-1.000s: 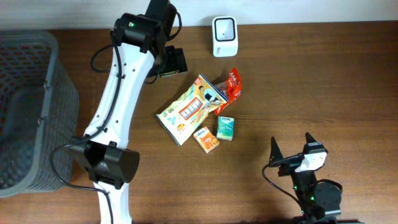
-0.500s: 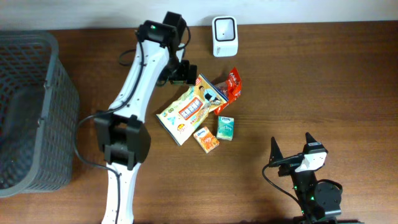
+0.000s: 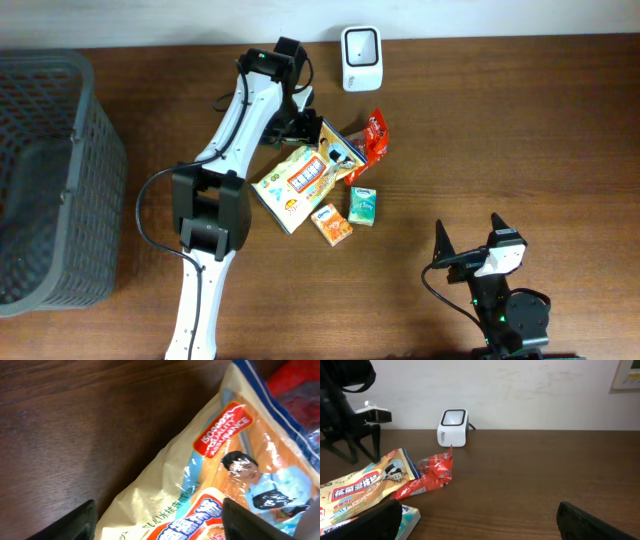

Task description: Scan the item barcode

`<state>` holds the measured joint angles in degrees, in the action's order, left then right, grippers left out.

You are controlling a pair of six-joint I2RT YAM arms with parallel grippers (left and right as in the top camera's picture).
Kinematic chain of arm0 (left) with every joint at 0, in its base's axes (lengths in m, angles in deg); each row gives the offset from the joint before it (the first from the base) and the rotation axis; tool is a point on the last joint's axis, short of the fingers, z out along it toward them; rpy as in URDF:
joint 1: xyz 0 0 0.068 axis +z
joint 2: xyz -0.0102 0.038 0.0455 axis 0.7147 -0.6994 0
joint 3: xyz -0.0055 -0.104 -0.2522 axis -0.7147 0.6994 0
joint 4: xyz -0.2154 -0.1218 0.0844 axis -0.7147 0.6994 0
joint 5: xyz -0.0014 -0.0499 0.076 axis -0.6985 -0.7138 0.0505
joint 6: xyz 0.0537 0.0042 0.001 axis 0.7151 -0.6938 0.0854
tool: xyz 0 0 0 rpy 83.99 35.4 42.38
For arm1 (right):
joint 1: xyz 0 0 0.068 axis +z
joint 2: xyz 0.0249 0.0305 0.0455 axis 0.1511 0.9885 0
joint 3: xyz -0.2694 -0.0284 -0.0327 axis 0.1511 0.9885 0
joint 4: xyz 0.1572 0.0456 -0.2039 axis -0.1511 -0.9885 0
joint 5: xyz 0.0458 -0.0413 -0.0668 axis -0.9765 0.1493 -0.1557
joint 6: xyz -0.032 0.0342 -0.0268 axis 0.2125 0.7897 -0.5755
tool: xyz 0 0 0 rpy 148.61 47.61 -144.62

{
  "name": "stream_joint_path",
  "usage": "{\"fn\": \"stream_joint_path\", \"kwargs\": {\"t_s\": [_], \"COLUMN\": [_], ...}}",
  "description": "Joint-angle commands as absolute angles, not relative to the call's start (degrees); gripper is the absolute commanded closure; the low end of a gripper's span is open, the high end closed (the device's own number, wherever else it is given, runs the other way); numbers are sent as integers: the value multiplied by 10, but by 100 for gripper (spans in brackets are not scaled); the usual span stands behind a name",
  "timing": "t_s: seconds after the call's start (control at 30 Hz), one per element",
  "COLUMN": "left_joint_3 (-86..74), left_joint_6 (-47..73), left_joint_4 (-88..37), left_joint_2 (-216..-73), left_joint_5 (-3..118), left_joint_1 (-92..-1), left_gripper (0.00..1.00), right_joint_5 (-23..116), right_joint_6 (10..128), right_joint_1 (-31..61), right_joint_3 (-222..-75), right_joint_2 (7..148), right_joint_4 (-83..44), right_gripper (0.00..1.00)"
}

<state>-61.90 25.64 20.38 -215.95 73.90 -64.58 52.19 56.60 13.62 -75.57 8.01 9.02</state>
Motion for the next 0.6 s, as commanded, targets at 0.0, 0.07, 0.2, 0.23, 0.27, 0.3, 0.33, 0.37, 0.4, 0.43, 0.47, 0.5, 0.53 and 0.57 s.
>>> {"fn": "stream_joint_path", "kwargs": {"t_s": [0.0,0.07,0.2,0.23,0.27,0.3,0.33,0.37,0.4,0.43,0.47,0.5,0.53,0.57], "left_joint_3": [-661,-732,-790,-782,-773,-759,-738,-719,-696,-675,-647,-616,-596,-568], "left_joint_6": [266,285,322,323,322,323,323,323,323,323,323,323,323,322], "left_joint_4": [206,230,227,203,172,140,100,73,40,17,-6,-31,-50,-77], "left_joint_2": [-2163,-2163,-2164,-2164,-2164,-2164,-2165,-2165,-2165,-2165,-2165,-2165,-2165,-2165], "left_joint_5": [724,724,668,669,673,694,732,752,777,808,839,841,841,841], "left_joint_1": [-644,-644,-669,-685,-702,-718,-736,-749,-762,-770,-775,-775,-774,-773], "left_gripper": [24,22,14,16,34,40,41,41,43,52,55,57,63,65], "right_joint_5": [525,525,525,525,525,525,525,525,525,525,525,525,525,525], "right_joint_6": [568,568,568,568,568,568,568,568,568,568,568,568,568,568], "right_joint_1": [139,139,139,139,139,139,139,139,139,139,139,139,139,139], "right_joint_3": [-751,-751,-751,-751,-751,-751,-751,-751,-751,-751,-751,-751,-751,-751], "right_joint_2": [76,76,76,76,76,76,76,76,76,76,76,76,76,76], "right_joint_4": [89,89,89,89,89,89,89,89,89,89,89,89,89,89], "right_gripper": [2,2,2,2,2,2,2,1,2,2,2,2,2,2]}}
